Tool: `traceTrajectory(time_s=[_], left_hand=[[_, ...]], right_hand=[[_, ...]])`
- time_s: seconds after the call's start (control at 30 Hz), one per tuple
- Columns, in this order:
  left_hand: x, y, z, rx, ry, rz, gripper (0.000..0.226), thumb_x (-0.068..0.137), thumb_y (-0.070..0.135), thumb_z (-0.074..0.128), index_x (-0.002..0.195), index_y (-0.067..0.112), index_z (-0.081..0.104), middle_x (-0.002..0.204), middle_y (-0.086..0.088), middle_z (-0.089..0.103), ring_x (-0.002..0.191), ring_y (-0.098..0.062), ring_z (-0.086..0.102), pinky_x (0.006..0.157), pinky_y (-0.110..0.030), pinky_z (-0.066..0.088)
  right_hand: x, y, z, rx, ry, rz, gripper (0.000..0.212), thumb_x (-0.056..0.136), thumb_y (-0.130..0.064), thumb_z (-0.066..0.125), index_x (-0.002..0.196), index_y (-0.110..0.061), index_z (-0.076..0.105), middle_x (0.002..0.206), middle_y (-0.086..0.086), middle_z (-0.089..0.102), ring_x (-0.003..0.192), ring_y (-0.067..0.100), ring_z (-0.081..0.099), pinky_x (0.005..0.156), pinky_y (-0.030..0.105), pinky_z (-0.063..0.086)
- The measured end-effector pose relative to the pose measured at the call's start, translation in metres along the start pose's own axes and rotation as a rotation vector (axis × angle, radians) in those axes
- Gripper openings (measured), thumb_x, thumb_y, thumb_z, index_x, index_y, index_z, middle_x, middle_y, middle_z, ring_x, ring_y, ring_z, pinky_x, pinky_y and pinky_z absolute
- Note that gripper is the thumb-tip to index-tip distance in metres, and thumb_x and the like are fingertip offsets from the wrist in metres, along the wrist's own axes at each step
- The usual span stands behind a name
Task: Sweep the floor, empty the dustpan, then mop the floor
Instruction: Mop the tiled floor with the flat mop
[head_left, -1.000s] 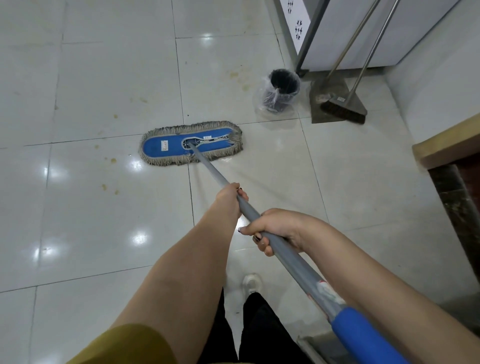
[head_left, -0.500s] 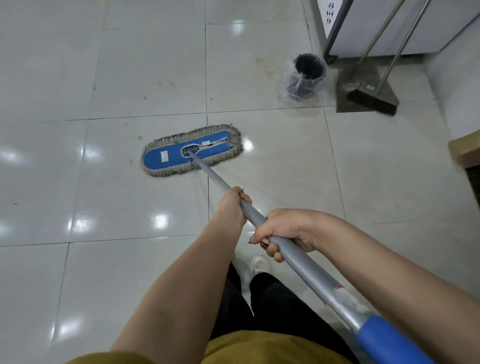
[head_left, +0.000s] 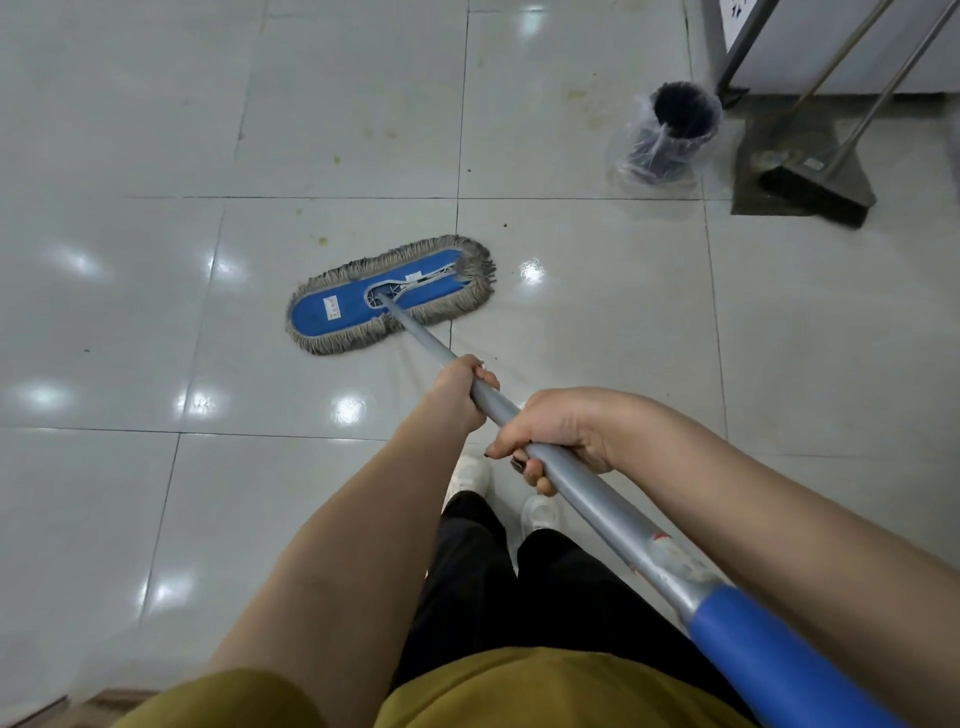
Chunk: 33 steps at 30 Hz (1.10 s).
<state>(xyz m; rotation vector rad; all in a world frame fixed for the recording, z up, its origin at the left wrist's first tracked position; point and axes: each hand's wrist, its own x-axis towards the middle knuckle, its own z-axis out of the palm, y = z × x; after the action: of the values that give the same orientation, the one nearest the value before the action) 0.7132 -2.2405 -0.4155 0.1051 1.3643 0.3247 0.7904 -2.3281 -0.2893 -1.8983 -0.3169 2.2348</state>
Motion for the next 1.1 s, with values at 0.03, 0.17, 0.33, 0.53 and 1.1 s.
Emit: traceTrajectory(time_s=[0.03,0.17,0.33,0.53,1.1], left_hand=[[0.003,0.003,-0.001,0.01,-0.004,-0.01,0.031,0.095,0.008,0.038,0.065,0.013,0.032,0.029,0.002,0.034,0.019,-0.008,0.034,0.029,-0.007,0.03],[0.016,0.02,-0.004,0.053,-0.02,-0.03,0.029,0.095,0.007,0.04,0.067,0.013,0.034,0.031,0.001,0.035,0.022,-0.01,0.036,0.032,-0.01,0.034],[0.029,0.059,-0.014,0.051,-0.039,0.007,0.032,0.099,0.019,0.047,0.069,0.012,0.037,0.031,0.001,0.037,0.024,-0.01,0.038,0.033,-0.01,0.037],[0.032,0.113,-0.031,0.08,0.012,0.055,0.032,0.099,0.035,0.046,0.086,0.006,0.04,0.063,-0.005,0.041,0.053,-0.016,0.044,0.05,-0.025,0.045],[0.044,0.267,-0.057,0.356,-0.029,0.043,0.027,0.101,0.027,0.039,0.122,0.009,0.036,0.072,-0.008,0.043,0.048,-0.018,0.052,0.031,-0.017,0.044]], right_hand=[[0.002,-0.002,0.0,0.002,0.007,0.005,0.026,0.092,-0.004,0.056,0.069,-0.006,0.044,0.043,0.003,0.041,0.025,0.007,0.04,0.031,0.013,0.039],[0.016,-0.017,0.0,-0.028,0.04,0.018,0.029,0.093,-0.016,0.059,0.07,-0.006,0.046,0.04,0.001,0.043,0.024,0.007,0.04,0.031,0.013,0.038],[0.038,-0.051,0.015,0.043,0.068,0.039,0.04,0.095,-0.038,0.055,0.07,-0.008,0.043,0.045,0.0,0.04,0.022,0.007,0.037,0.031,0.009,0.034],[0.066,-0.107,0.047,0.134,0.095,0.068,0.046,0.096,-0.049,0.045,0.073,-0.009,0.041,0.058,0.002,0.035,0.019,0.007,0.032,0.03,0.007,0.03],[0.114,-0.261,0.102,0.103,0.151,0.062,0.049,0.097,-0.05,0.039,0.07,-0.01,0.04,0.057,0.001,0.033,0.02,0.006,0.031,0.029,0.007,0.028]])
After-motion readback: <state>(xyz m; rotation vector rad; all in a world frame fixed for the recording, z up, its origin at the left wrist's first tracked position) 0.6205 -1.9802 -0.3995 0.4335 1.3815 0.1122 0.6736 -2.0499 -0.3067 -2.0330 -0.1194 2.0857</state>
